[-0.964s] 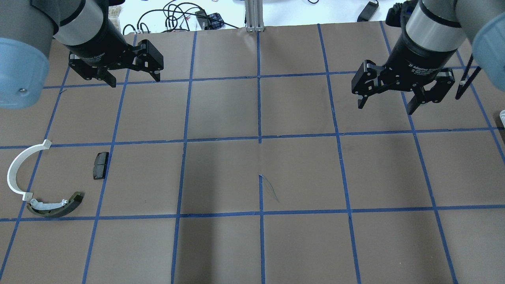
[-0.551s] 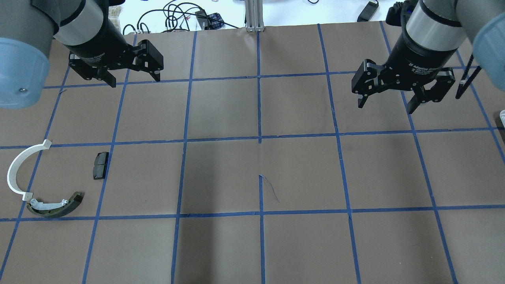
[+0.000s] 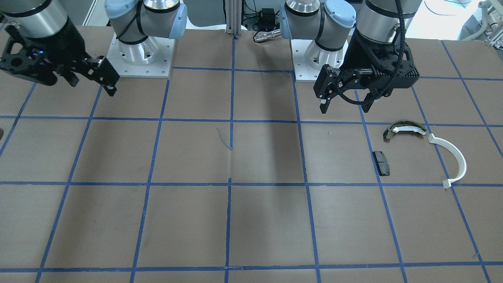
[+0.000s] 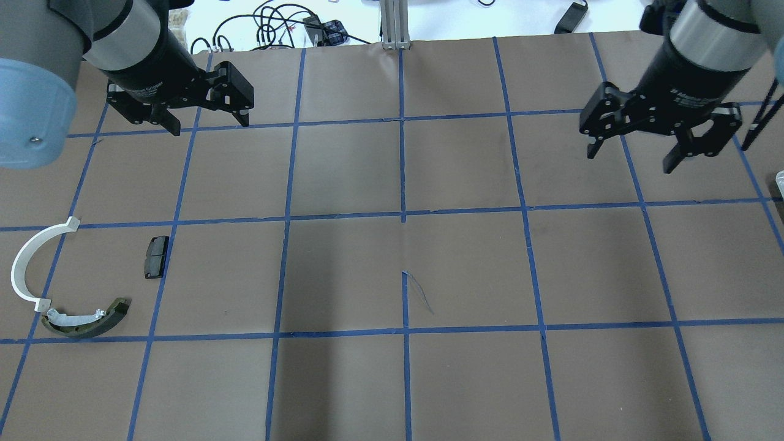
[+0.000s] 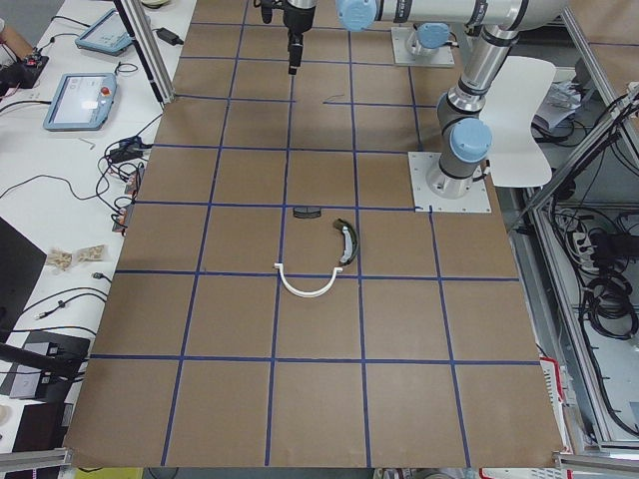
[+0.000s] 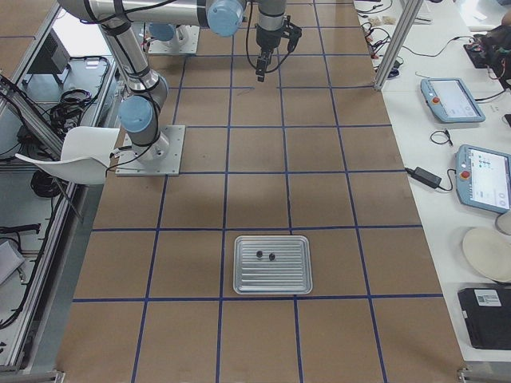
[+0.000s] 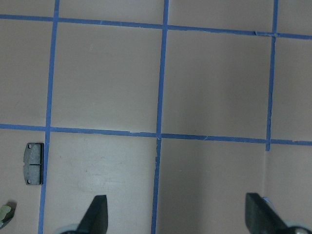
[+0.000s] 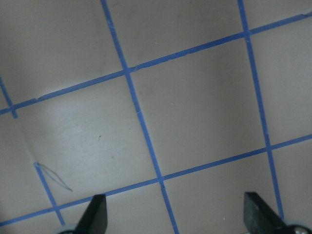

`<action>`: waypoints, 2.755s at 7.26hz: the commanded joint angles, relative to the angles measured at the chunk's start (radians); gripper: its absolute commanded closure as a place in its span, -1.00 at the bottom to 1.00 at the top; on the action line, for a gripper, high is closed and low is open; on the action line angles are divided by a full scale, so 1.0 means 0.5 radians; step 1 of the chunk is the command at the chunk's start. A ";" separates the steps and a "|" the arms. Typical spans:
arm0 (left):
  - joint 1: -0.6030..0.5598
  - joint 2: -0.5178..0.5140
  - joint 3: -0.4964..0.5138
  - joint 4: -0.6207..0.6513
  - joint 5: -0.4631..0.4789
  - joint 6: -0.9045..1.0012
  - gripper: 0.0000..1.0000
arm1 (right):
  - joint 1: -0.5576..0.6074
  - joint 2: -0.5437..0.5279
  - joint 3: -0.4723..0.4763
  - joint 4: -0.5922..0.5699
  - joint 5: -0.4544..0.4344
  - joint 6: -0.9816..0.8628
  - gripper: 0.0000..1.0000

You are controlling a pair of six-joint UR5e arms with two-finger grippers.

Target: Place bearing gear from tray to pile

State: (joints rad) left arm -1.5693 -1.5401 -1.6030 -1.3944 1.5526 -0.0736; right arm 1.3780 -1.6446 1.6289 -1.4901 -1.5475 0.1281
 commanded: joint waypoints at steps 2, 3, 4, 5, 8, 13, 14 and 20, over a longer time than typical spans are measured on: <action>0.000 0.000 0.000 0.000 0.000 0.000 -1.00 | -0.506 0.046 0.003 -0.017 -0.071 -0.500 -1.00; 0.000 0.000 0.000 0.000 0.003 0.000 -1.00 | -0.689 0.119 -0.006 -0.039 -0.086 -0.748 -1.00; 0.000 0.000 0.000 0.000 0.000 0.000 -1.00 | -0.886 0.220 -0.009 -0.136 -0.089 -0.969 -1.00; 0.000 0.000 0.000 0.000 0.000 0.000 -1.00 | -1.009 0.276 -0.021 -0.189 -0.089 -1.199 -1.00; 0.000 0.000 0.000 0.000 0.000 0.003 -1.00 | -1.295 0.521 -0.018 -0.570 -0.169 -1.507 -1.00; 0.000 0.000 0.000 0.000 0.000 0.003 -1.00 | -1.483 1.036 -0.018 -1.182 -0.212 -1.720 -1.00; 0.000 0.000 0.000 0.000 0.000 0.003 -1.00 | -1.483 1.089 -0.021 -1.238 -0.209 -1.720 -0.92; 0.000 0.000 0.000 0.000 0.000 0.000 -1.00 | -1.483 1.329 -0.141 -1.297 -0.094 -1.665 -0.48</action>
State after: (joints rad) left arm -1.5692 -1.5401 -1.6030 -1.3944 1.5530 -0.0728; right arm 0.6366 -0.9912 1.5606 -2.1379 -1.6309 -0.7159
